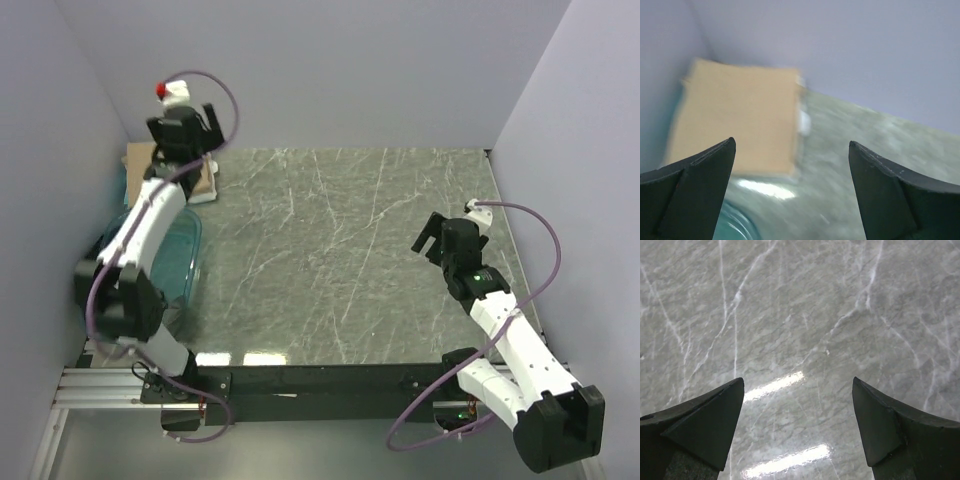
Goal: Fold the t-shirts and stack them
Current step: Neatly place the folded tshirt to the corner, then reset both grippers
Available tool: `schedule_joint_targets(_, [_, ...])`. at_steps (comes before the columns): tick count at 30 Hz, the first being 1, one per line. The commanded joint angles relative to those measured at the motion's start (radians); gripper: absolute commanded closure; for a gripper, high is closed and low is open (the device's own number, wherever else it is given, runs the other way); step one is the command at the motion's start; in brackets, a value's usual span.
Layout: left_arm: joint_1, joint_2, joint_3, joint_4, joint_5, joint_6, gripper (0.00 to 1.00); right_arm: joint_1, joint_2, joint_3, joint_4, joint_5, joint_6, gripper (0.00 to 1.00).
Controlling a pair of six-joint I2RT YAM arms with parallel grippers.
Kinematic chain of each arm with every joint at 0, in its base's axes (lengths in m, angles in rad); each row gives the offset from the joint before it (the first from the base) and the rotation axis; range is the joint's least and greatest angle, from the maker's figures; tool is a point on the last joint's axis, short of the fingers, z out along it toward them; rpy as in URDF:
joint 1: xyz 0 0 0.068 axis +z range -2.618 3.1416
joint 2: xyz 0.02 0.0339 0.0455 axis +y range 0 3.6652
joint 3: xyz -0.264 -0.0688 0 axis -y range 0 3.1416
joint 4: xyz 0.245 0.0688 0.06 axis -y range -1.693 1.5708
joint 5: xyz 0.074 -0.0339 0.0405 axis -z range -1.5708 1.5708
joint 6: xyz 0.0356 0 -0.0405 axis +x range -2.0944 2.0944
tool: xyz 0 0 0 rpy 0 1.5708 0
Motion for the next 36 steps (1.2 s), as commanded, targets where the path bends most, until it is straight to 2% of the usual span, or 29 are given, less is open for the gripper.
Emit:
schedule_joint_targets(1, [-0.186, -0.226, -0.218, 0.108, -0.016, -0.145, 0.01, -0.001, -0.043, -0.034, 0.04, -0.048, 0.009, 0.06])
schedule_joint_targets(2, [-0.228, -0.266, -0.323, 0.12, -0.054, -0.16, 0.01, -0.001, -0.057, -0.042, 0.05, -0.062, 0.006, 0.05])
schedule_joint_targets(4, [-0.326, -0.377, -0.425, 0.132, -0.141, -0.245, 0.01, -0.001, -0.066, -0.06, 0.079, -0.109, 0.003, 0.05])
schedule_joint_targets(5, [-0.351, -0.41, -0.526, 0.135, -0.16, -0.287, 0.01, -0.001, -0.069, -0.062, 0.08, -0.12, 0.001, 0.05])
schedule_joint_targets(8, [-0.434, -0.533, -0.706, 0.123, -0.153, -0.425, 0.01, -0.001, -0.068, -0.065, 0.073, -0.145, 0.0, 0.05])
schedule_joint_targets(13, [-0.636, -0.684, -0.861, -0.034, -0.28, -0.591, 0.01, -0.001, -0.077, -0.088, 0.099, -0.177, 0.01, 0.05])
schedule_joint_targets(14, [-0.658, -0.696, -0.887, -0.132, -0.301, -0.632, 0.01, -0.001, -0.085, -0.094, 0.106, -0.179, 0.014, 0.05])
schedule_joint_targets(17, [-0.733, -0.746, -0.958, -0.223, -0.362, -0.761, 0.01, -0.001, -0.102, -0.112, 0.131, -0.182, 0.012, 0.05])
schedule_joint_targets(23, [-0.759, -0.78, -1.016, -0.224, -0.355, -0.803, 0.01, -0.001, -0.1, -0.123, 0.14, -0.154, 0.018, 0.05])
schedule_joint_targets(28, [-0.764, -0.75, -0.967, -0.167, -0.358, -0.74, 0.0, -0.001, -0.082, -0.119, 0.131, -0.139, 0.023, 0.05])
schedule_joint_targets(33, [-0.768, -0.711, -0.917, -0.233, -0.403, -0.778, 0.0, 0.001, -0.086, -0.125, 0.137, -0.137, 0.012, 0.05])
schedule_joint_targets(36, [-0.77, -0.716, -0.927, -0.193, -0.421, -0.746, 0.01, 0.001, -0.091, -0.138, 0.159, -0.159, 0.014, 0.05])
